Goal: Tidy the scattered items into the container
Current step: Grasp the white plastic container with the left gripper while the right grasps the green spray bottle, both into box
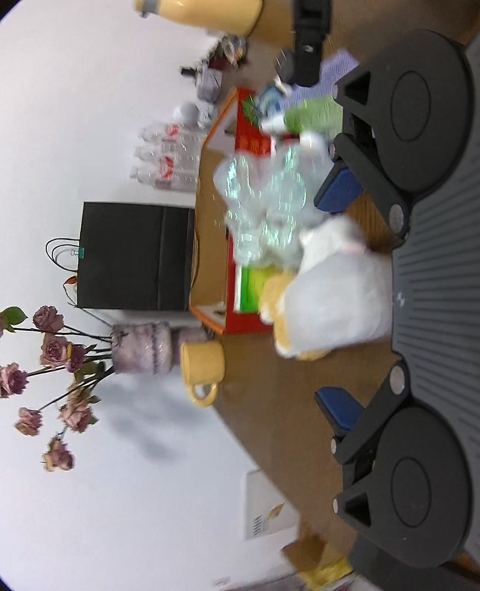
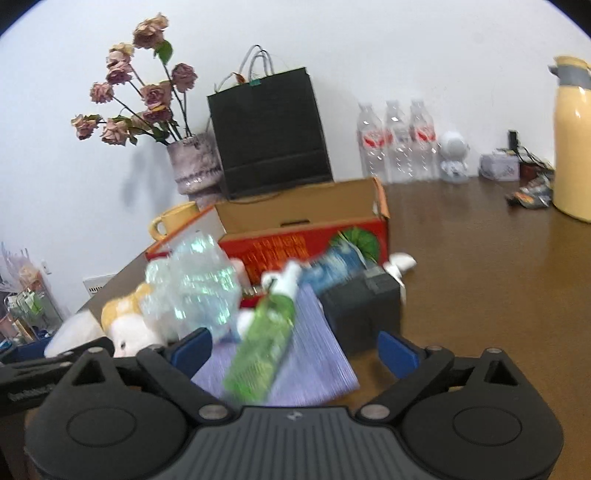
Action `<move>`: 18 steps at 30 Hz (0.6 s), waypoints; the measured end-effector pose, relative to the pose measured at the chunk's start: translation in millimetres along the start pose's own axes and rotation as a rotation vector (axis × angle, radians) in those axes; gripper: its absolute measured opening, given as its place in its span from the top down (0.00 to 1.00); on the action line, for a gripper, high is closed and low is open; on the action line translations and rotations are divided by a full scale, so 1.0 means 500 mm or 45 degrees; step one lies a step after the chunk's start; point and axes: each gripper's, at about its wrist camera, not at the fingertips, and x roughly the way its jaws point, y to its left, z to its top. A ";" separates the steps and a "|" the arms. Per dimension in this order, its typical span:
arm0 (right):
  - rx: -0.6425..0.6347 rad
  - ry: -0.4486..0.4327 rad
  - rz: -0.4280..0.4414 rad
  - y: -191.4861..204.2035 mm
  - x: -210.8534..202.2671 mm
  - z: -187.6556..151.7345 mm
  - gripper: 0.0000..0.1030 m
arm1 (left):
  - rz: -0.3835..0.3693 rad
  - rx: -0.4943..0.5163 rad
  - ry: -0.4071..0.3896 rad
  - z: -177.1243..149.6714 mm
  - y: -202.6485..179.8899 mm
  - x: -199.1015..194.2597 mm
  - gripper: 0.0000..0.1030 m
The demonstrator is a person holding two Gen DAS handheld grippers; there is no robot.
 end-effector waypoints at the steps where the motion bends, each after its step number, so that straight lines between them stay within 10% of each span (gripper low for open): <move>1: -0.036 0.025 -0.006 0.012 0.017 0.007 0.18 | 0.019 0.022 0.022 -0.002 -0.004 0.010 0.00; 6: -0.081 0.208 -0.004 0.042 0.101 0.008 0.44 | -0.032 -0.088 0.323 -0.026 0.016 0.078 0.00; 10: -0.049 0.220 0.028 0.038 0.110 -0.003 0.67 | -0.057 -0.132 0.313 -0.029 0.048 0.071 0.00; 13: -0.025 0.195 0.044 0.031 0.092 -0.007 0.68 | -0.110 -0.204 0.268 -0.031 0.073 0.050 0.34; 14: -0.037 0.181 0.035 0.030 0.084 -0.009 0.69 | -0.112 -0.210 0.261 -0.031 0.072 0.043 0.59; 18: -0.045 0.138 0.031 0.025 0.046 -0.005 0.70 | -0.110 -0.190 0.212 -0.017 0.060 0.010 0.60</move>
